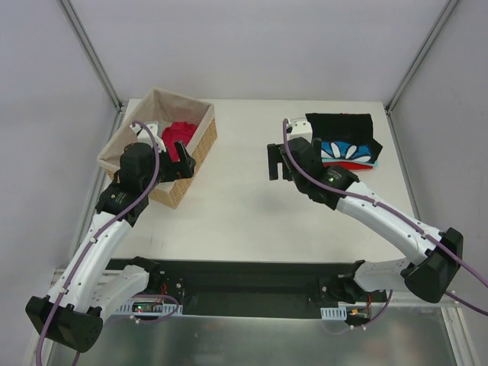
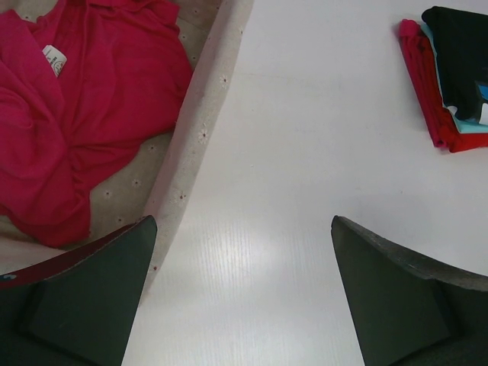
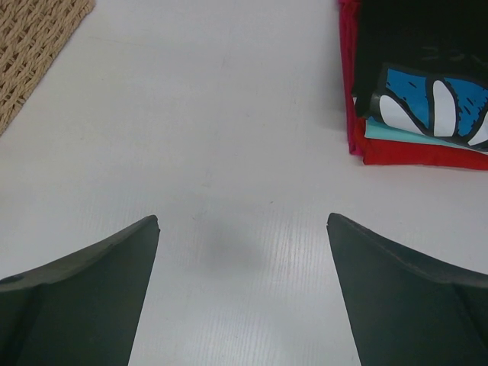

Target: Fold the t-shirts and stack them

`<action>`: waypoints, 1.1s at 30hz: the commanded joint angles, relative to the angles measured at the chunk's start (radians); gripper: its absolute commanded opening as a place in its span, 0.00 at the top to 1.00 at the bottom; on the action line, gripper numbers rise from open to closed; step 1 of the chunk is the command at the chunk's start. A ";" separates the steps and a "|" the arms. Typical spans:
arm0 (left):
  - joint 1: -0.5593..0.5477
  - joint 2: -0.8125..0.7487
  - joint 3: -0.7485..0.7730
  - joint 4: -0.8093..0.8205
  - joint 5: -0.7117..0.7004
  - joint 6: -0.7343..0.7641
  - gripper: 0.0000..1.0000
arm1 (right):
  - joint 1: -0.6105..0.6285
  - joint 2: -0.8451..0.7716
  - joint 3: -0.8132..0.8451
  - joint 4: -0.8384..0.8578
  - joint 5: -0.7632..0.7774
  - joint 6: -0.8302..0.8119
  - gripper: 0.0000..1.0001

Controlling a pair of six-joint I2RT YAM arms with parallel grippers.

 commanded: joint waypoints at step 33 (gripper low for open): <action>0.002 0.515 0.285 -0.017 -0.044 0.277 0.01 | 0.005 -0.105 -0.135 0.038 0.077 -0.007 0.04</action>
